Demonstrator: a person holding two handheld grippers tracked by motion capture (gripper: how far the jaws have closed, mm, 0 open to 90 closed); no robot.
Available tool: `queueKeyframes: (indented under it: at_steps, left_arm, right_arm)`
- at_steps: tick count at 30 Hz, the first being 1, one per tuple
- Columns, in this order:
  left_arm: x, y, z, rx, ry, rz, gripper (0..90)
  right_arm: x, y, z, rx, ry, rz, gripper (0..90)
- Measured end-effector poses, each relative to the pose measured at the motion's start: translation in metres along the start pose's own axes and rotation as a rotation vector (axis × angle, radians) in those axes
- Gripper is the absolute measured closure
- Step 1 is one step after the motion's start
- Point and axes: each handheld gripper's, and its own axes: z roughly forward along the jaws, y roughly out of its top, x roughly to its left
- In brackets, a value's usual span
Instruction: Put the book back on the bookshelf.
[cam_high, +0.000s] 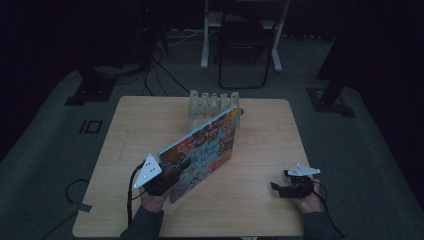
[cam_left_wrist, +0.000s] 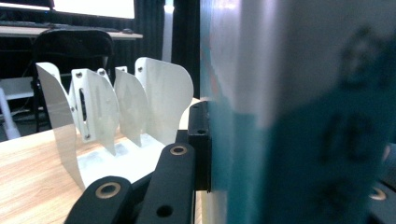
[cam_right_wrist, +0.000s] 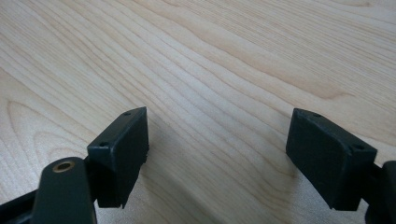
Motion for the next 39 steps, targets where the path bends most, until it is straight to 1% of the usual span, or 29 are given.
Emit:
queueKeyframes:
  at_steps: [5,10,15,23,36,39]
  left_arm:
    - [0.0014,0.0002,-0.0002,0.002,0.01,0.0,81.1]
    - [0.0031,0.003,-0.0007,0.005,0.025,0.01,81.0]
    - [0.0041,0.0044,-0.0011,-0.004,0.043,0.004,81.1]
    - [0.0062,0.0061,-0.0024,0.0,0.069,0.006,81.1]
    - [0.0086,0.0084,-0.0059,-0.025,0.111,-0.006,81.1]
    - [0.0089,0.0083,-0.0069,-0.032,0.132,-0.007,81.1]
  right_arm:
    - [0.0,0.0,0.0001,-0.001,0.001,-0.001,20.7]
    - [0.0,0.0,0.0001,0.0,0.002,-0.001,20.7]
    - [0.0,0.0,0.0001,-0.001,0.002,-0.001,20.7]
    - [0.0,0.0,0.0001,-0.001,0.003,-0.001,20.7]
    - [-0.0001,0.0001,0.0001,-0.001,0.003,-0.002,20.7]
    - [-0.0001,0.0001,0.0002,-0.001,0.003,-0.003,20.7]
